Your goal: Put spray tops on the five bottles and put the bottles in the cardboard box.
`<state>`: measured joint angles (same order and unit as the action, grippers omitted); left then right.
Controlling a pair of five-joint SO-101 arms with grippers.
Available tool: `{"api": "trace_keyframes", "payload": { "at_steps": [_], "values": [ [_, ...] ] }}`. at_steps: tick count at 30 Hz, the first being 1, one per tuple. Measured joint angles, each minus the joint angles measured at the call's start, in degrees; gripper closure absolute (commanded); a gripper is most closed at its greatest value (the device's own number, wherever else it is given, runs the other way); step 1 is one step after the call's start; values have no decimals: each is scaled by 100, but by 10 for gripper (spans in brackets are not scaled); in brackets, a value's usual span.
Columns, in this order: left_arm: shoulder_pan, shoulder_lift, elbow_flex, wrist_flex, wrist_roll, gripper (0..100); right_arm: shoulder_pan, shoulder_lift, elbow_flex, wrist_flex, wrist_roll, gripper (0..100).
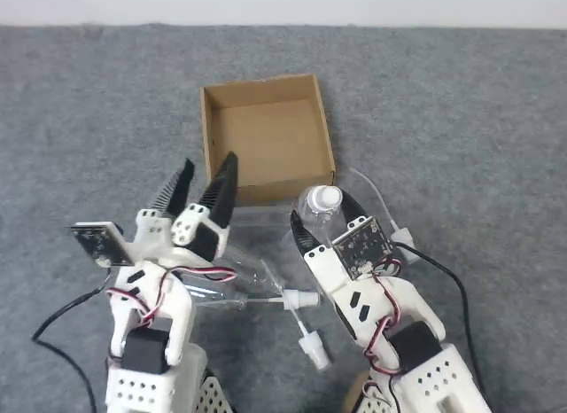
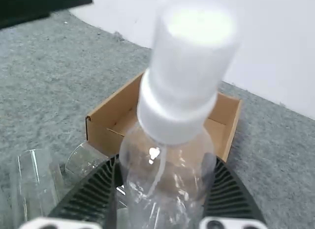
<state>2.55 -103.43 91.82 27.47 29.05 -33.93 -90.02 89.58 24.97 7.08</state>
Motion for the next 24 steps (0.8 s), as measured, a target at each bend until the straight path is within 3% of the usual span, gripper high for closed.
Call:
{"api": "trace_keyframes", "payload": {
  "at_steps": [16,24],
  "values": [
    [-1530,0,88,0,-334,776,0,-9,62,0,0,894],
    [-1837,0,536,-18,-369,969,9,0,167,0,0,894]
  ]
}}
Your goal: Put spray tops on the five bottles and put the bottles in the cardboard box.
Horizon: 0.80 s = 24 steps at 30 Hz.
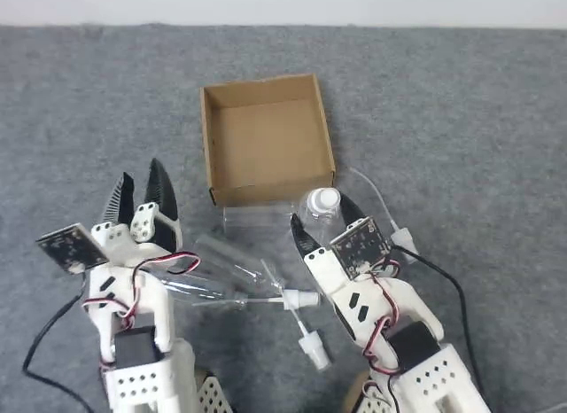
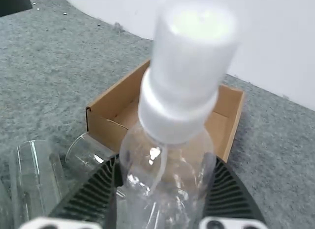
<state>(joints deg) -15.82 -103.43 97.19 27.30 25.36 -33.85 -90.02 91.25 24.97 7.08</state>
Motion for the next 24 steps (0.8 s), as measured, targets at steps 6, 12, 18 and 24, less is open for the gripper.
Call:
{"api": "trace_keyframes", "payload": {
  "at_steps": [6,12,18,24],
  "values": [
    [9,0,9,97,-9,988,0,0,0,0,0,894],
    [9,0,9,651,-9,988,0,0,0,0,0,894],
    [9,0,9,800,-9,988,88,0,0,0,0,895],
    [9,0,9,800,-9,988,563,0,-158,0,0,895]
  ]
}}
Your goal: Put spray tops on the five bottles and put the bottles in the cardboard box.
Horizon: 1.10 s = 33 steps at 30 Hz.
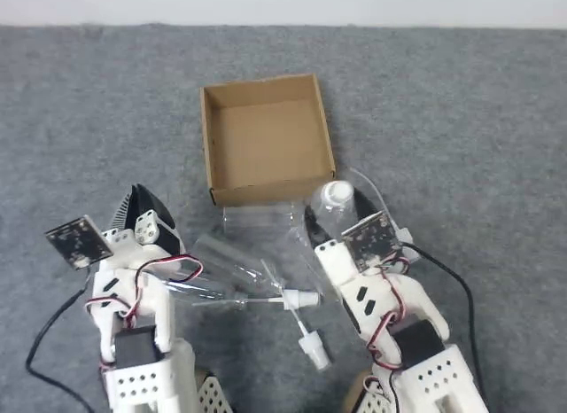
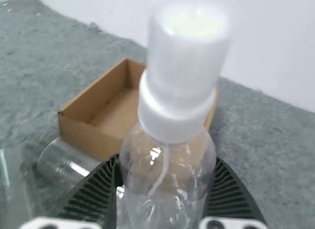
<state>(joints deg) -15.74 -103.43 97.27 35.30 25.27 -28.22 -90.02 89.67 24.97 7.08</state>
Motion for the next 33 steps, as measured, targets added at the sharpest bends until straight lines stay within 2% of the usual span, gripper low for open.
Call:
{"api": "trace_keyframes", "payload": {
  "at_steps": [12,21,33],
  "values": [
    [0,0,0,0,0,988,-9,352,-1380,0,0,895],
    [0,0,0,53,0,988,0,2593,-2840,-26,0,894],
    [0,0,0,141,0,988,-9,5064,-3569,-1380,0,894]
  ]
}}
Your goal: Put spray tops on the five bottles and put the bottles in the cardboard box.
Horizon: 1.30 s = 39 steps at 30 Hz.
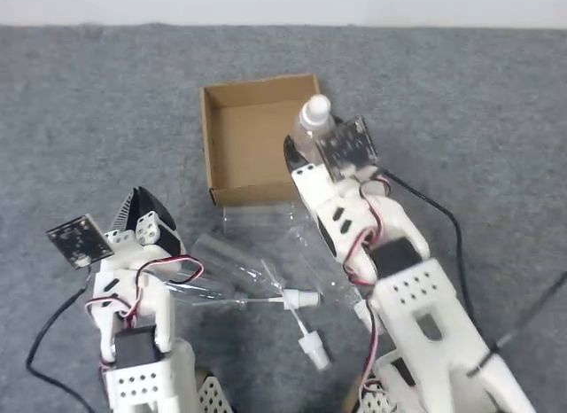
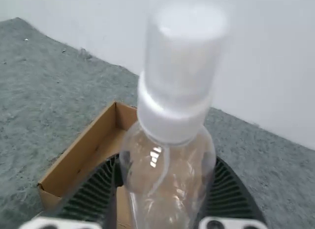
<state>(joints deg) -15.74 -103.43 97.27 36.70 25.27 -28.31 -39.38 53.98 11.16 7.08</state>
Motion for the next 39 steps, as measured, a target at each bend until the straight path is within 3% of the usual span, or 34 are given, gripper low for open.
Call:
{"api": "trace_keyframes", "payload": {
  "at_steps": [18,39],
  "values": [
    [0,0,0,0,0,988,0,2268,-571,-1055,0,894],
    [0,0,0,0,0,988,246,2963,-765,-1319,-9,894]
  ]
}}
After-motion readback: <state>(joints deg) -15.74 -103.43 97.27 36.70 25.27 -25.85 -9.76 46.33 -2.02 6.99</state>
